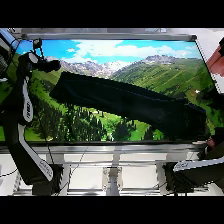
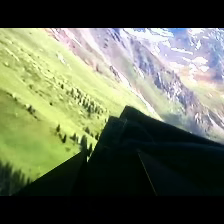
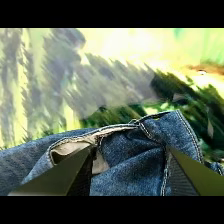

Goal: Fold the clothes and pants, and hang the long-sleeved shirts on hangers.

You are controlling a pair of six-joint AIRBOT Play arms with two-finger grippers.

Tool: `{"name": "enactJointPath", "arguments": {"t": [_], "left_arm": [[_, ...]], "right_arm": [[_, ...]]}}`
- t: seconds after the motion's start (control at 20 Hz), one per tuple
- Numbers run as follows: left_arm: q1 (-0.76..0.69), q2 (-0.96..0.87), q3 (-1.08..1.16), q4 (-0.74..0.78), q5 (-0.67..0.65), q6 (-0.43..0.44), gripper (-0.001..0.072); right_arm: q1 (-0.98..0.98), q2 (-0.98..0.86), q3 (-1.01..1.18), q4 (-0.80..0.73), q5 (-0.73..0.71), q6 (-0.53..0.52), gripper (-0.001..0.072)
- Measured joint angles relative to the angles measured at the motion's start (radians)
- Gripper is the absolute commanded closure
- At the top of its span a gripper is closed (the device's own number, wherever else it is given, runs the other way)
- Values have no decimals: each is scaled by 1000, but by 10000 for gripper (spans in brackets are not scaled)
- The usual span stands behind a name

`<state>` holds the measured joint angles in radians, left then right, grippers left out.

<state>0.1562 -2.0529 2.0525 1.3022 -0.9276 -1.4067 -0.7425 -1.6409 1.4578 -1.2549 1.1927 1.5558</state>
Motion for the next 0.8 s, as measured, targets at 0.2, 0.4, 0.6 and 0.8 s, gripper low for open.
{"name": "enactJointPath", "arguments": {"t": [0.2,0.4,0.6,0.8], "left_arm": [[50,-3,0,-3,-172,0,90],[117,-14,0,-36,-367,0,90],[171,-37,-6,-123,-494,0,89],[186,-56,-27,-157,-547,0,89]], "right_arm": [[6,2,46,-1,89,-7,200],[7,8,61,-2,181,-23,201],[7,11,65,2,275,-35,201],[7,11,67,26,332,-49,202]]}}
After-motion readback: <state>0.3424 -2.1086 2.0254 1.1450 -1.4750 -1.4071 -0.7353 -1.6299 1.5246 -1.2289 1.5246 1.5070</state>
